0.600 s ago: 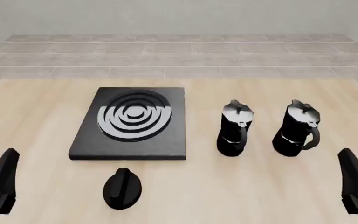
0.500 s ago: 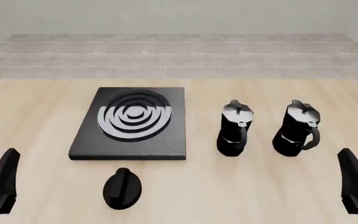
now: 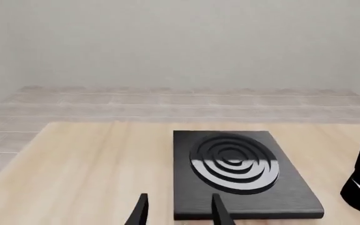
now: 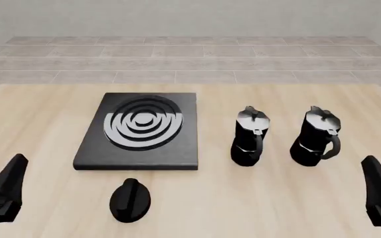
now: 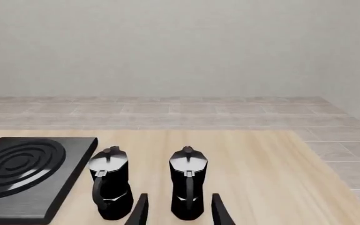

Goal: Put both moka pots on the stove.

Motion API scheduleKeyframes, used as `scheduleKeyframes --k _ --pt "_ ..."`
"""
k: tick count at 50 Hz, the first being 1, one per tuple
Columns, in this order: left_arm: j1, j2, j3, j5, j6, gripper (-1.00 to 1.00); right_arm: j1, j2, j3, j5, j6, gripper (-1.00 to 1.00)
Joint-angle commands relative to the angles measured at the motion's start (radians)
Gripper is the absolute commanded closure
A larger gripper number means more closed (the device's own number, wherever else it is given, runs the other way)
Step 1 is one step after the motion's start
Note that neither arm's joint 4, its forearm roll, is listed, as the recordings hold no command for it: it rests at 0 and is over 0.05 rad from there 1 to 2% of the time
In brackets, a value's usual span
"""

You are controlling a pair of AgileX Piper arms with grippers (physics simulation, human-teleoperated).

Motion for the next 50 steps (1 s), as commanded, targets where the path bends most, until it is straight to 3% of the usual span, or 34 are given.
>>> scheduleKeyframes --k 1,5,7,10,12,16,18,20,22,28,29,30,34,36,38,50 --pt "-0.09 0.059 -0.109 0.098 0.032 -1.0 0.001 0.001 -0.006 0.006 -0.005 -1.0" --pt "-0.117 0.079 -0.201 0.186 -0.046 -1.0 0.001 -0.001 -0.012 0.013 -0.005 -1.0" --pt "-0.127 0.081 -0.222 0.203 -0.05 -1.0 0.001 -0.001 -0.012 0.014 -0.005 -1.0" --pt "-0.162 0.08 -0.317 0.268 0.01 -1.0 0.001 -0.001 -0.013 0.016 -0.005 -1.0" --pt "-0.167 0.13 -0.366 0.289 -0.036 -1.0 0.001 -0.001 -0.013 0.015 -0.011 -1.0" --pt "-0.222 0.221 -0.457 0.327 -0.064 -1.0 0.001 -0.001 -0.013 0.016 -0.005 -1.0" --pt "-0.22 0.22 -0.47 0.33 -0.038 -1.0 0.001 -0.001 -0.01 0.012 -0.005 -1.0" --pt "-0.233 0.272 -0.497 0.337 -0.077 -1.0 0.001 0.002 -0.002 0.002 -0.004 -1.0" --pt "-0.239 0.286 -0.526 0.33 -0.04 -1.0 0.001 -0.003 0.006 -0.002 -0.005 -1.0" --pt "-0.302 0.368 -0.589 0.363 -0.09 -1.0 0.001 0.0 0.015 -0.014 -0.005 -1.0" --pt "-0.287 0.368 -0.617 0.351 -0.011 -1.0 0.001 0.001 0.018 -0.018 -0.005 -1.0" --pt "-0.287 0.368 -0.617 0.351 -0.011 -1.0 0.001 0.001 0.018 -0.018 -0.005 -1.0" --pt "-0.33 0.45 -0.669 0.382 -0.031 -1.0 0.001 0.003 0.021 -0.022 -0.005 -1.0" --pt "-0.349 0.485 -0.704 0.405 -0.075 -1.0 0.001 0.004 0.022 -0.024 -0.005 -1.0" --pt "-0.352 0.49 -0.723 0.413 -0.053 -1.0 0.001 0.005 0.022 -0.025 -0.005 -1.0" --pt "-0.418 0.64 -0.852 0.502 -0.136 -1.0 0.001 0.006 0.022 -0.026 -0.005 -1.0"
